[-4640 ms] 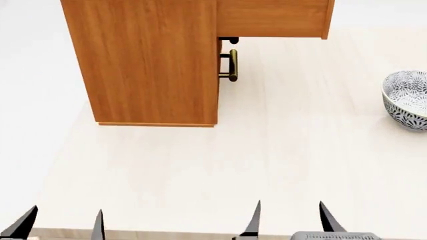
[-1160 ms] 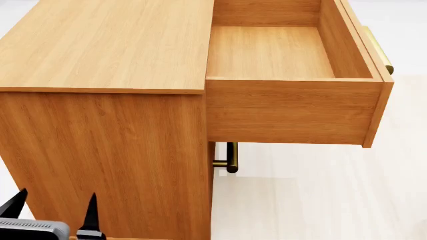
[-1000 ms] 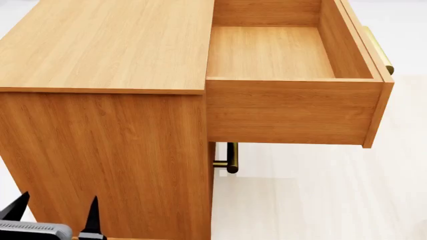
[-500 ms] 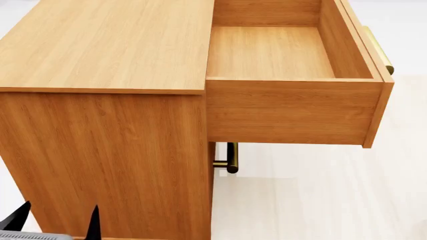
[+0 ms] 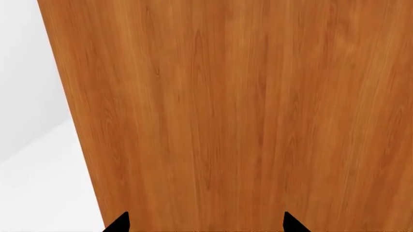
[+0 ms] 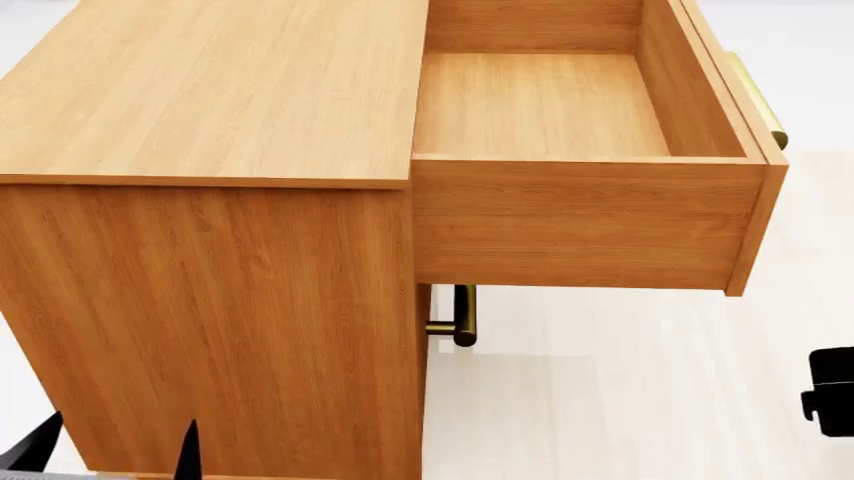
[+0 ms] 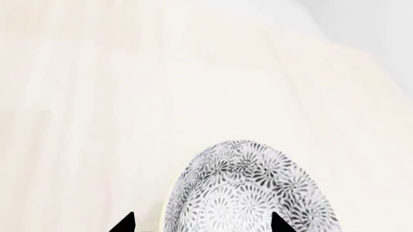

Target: Put the bowl on top of the cabinet.

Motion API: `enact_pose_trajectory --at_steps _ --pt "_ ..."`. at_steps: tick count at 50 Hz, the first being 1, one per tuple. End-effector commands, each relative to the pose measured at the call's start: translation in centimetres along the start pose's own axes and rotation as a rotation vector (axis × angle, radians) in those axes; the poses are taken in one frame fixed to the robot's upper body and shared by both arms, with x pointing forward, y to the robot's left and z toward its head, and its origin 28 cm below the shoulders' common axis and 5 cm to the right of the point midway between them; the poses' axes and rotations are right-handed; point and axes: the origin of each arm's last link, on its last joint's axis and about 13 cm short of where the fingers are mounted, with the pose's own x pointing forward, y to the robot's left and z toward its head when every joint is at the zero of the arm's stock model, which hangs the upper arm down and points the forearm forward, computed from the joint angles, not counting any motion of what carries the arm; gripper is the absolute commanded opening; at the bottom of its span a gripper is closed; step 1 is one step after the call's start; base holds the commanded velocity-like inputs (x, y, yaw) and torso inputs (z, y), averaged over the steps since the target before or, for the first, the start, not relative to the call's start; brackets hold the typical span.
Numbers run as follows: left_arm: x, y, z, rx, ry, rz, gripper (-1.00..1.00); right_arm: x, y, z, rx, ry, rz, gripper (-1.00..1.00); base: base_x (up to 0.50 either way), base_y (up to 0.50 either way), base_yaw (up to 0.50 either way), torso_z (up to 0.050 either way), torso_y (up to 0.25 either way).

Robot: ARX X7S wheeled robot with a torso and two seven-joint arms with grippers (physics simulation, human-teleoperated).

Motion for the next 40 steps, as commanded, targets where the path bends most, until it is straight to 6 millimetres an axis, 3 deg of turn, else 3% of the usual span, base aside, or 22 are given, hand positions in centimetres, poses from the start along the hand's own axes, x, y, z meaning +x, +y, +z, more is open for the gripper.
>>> enact_pose_trajectory --at_steps 1,14,29,30,40 --pt "-0.1 0.0 -0.3 -0.002 0.008 -0.002 1.00 1.8 1.3 -1.2 -0.034 0.043 0.018 1.00 0.00 0.00 0.00 0.000 0.000" --pt "0.1 0.1 -0.7 0.003 0.014 -0.005 1.00 4.2 2.5 -4.4 -0.043 0.115 0.033 1.00 0.00 0.00 0.00 0.000 0.000" --pt "-0.1 0.1 -0.8 -0.002 0.016 -0.009 1.00 4.5 2.5 -6.3 -0.020 0.131 0.035 1.00 0.00 0.00 0.00 0.000 0.000" --pt "-0.2 0.1 -0.8 -0.002 0.014 -0.008 1.00 4.3 2.3 -6.0 0.002 0.090 0.016 -1.00 0.00 0.00 0.00 0.000 0.000" --pt "-0.2 0.1 -0.8 -0.005 0.016 -0.011 1.00 3.6 1.9 -5.3 0.012 0.073 0.005 -1.00 0.00 0.00 0.00 0.000 0.000"
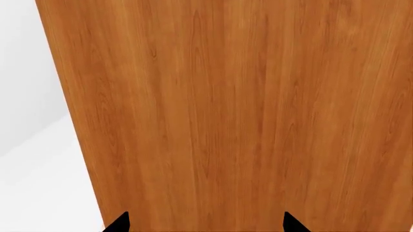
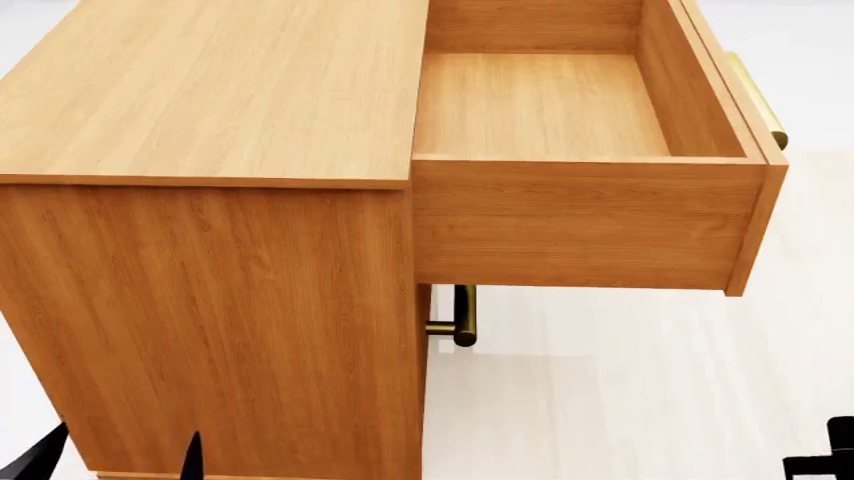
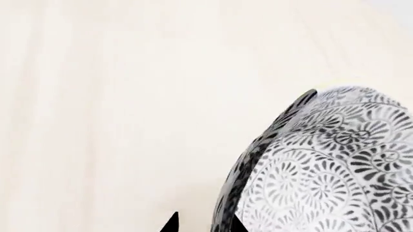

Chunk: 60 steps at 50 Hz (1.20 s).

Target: Put the bowl on top of the cabinet.

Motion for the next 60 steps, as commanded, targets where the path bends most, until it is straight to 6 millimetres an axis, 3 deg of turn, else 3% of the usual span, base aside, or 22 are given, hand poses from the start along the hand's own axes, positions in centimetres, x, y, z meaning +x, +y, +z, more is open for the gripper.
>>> enact_pose_trajectory --at_steps 1,12,16,19,32,45,60 --pt "-0.1 0.0 0.0 -0.002 0.000 -0.002 1.00 -0.4 -0.2 -0.2 0.021 -0.016 0.020 -1.00 0.00 0.00 0.00 0.000 0.000" --pt "0.0 0.0 0.0 -0.001 0.001 -0.003 1.00 -1.7 -1.1 1.3 0.035 -0.043 -0.014 -1.00 0.00 0.00 0.00 0.000 0.000" --pt "0.0 0.1 0.1 0.003 0.001 -0.004 1.00 -3.6 -2.7 3.2 0.080 -0.091 -0.068 -1.00 0.00 0.00 0.00 0.000 0.000" --pt "-0.1 0.1 0.2 0.001 -0.003 -0.005 1.00 -6.2 -4.3 5.1 0.096 -0.136 -0.101 -1.00 0.00 0.00 0.00 0.000 0.000" --pt "-0.5 0.2 0.3 -0.009 -0.008 -0.012 1.00 -13.5 -8.0 9.2 0.108 -0.247 -0.172 -1.00 0.00 0.00 0.00 0.000 0.000" --pt "-0.9 0.6 0.2 0.012 -0.012 -0.003 1.00 -17.9 -9.3 11.7 0.080 -0.320 -0.220 -1.00 0.00 0.00 0.00 0.000 0.001" --pt "-0.6 0.6 0.2 0.024 -0.011 0.004 1.00 -20.9 -9.9 14.0 0.051 -0.381 -0.264 -1.00 0.00 0.00 0.00 0.000 0.000"
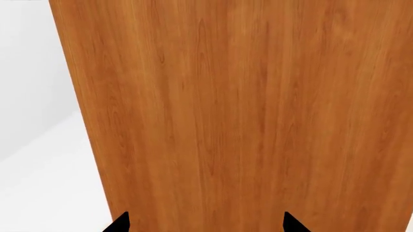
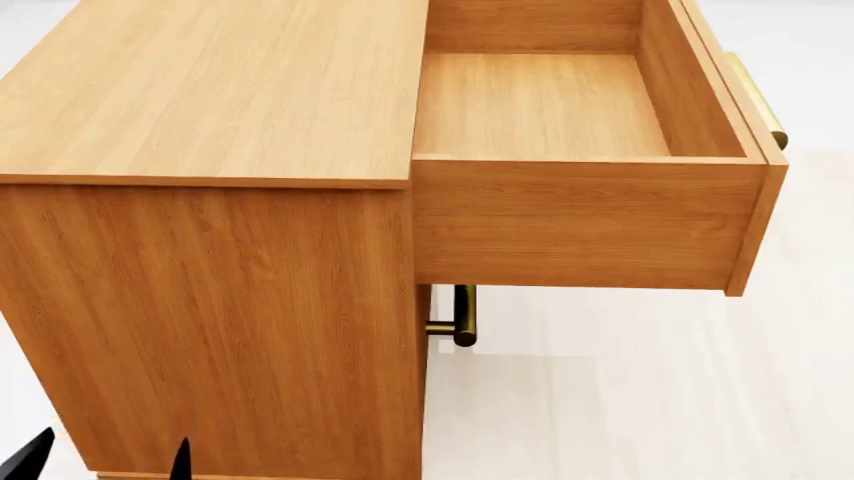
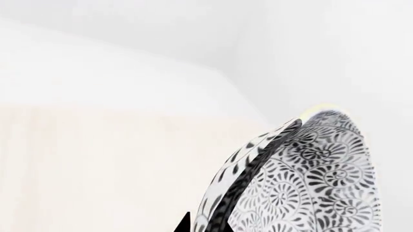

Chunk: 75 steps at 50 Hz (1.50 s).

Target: Put the bowl on top of the cabinet.

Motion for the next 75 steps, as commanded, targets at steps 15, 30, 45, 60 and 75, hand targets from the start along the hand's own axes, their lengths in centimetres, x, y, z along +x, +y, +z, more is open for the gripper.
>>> enact_pose_trajectory --at_steps 15,30,45,60,75 --pt "0.7 0.1 -0.2 0.025 0.007 0.012 1.00 -4.2 -2.2 7.3 -0.055 -0.164 -0.044 -1.00 0.00 0.00 0.00 0.000 0.001" --pt "0.5 0.1 -0.7 0.029 0.012 0.007 1.00 -5.7 -1.0 12.1 -0.103 -0.247 -0.032 -1.00 0.00 0.00 0.00 0.000 0.000" --pt "0.1 0.1 -0.7 0.039 0.013 0.010 1.00 -6.2 3.0 18.0 -0.246 -0.329 0.048 -1.00 0.00 0.00 0.00 0.000 0.001" --pt "-0.5 0.3 -0.9 0.041 0.011 0.017 1.00 -7.7 6.6 21.9 -0.320 -0.456 0.162 -1.00 0.00 0.00 0.00 0.000 0.000" --pt "-0.4 0.5 -1.5 0.035 0.020 0.022 1.00 -8.6 8.9 23.8 -0.348 -0.536 0.233 -1.00 0.00 0.00 0.00 0.000 0.001"
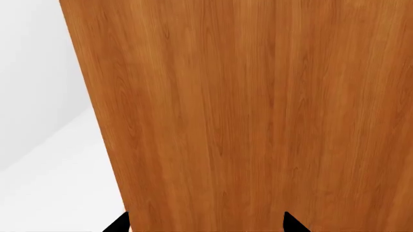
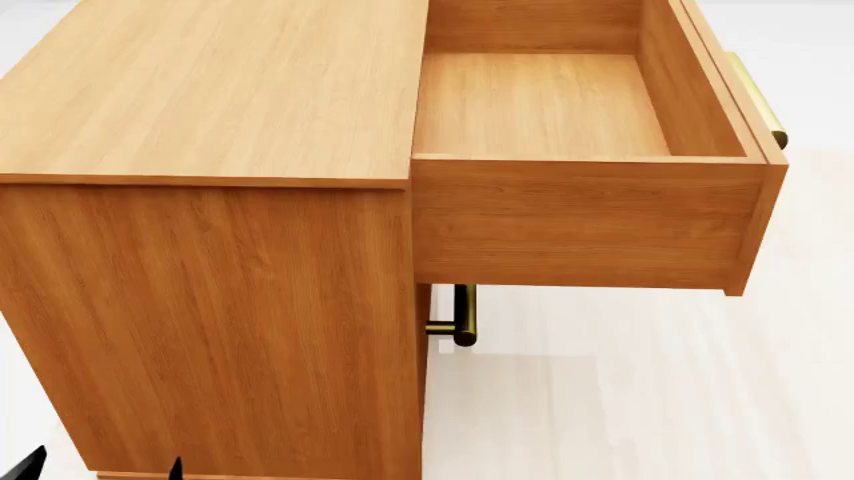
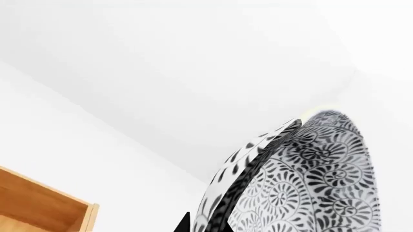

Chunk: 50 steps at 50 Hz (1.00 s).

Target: Put the bowl on top of the cabinet.

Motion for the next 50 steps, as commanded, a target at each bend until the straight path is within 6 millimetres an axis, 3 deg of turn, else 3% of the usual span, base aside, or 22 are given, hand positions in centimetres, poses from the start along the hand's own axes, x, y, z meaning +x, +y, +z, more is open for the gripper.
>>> enact_pose_trajectory --at_steps 1,11,18,34,50 --pt "0.1 0.2 -0.4 -0.005 0.006 0.002 1.00 0.1 0.8 2.5 -0.029 -0.080 0.089 -1.00 0.00 0.00 0.00 0.000 0.000" --pt "0.5 0.7 -0.4 -0.006 0.007 0.017 1.00 1.7 4.3 4.5 -0.026 -0.143 0.201 -1.00 0.00 0.00 0.00 0.000 0.000" --pt "0.8 0.9 -0.8 -0.003 0.018 0.018 1.00 1.4 5.6 6.7 -0.026 -0.223 0.265 -1.00 0.00 0.00 0.00 0.000 0.001" --pt "0.8 0.9 -0.8 -0.012 0.021 0.009 1.00 0.5 9.9 7.6 0.019 -0.319 0.453 -1.00 0.00 0.00 0.00 0.000 0.001" --pt "0.6 1.0 -0.5 -0.022 0.016 0.009 1.00 -0.9 12.2 8.2 0.024 -0.370 0.570 -1.00 0.00 0.00 0.00 0.000 0.001"
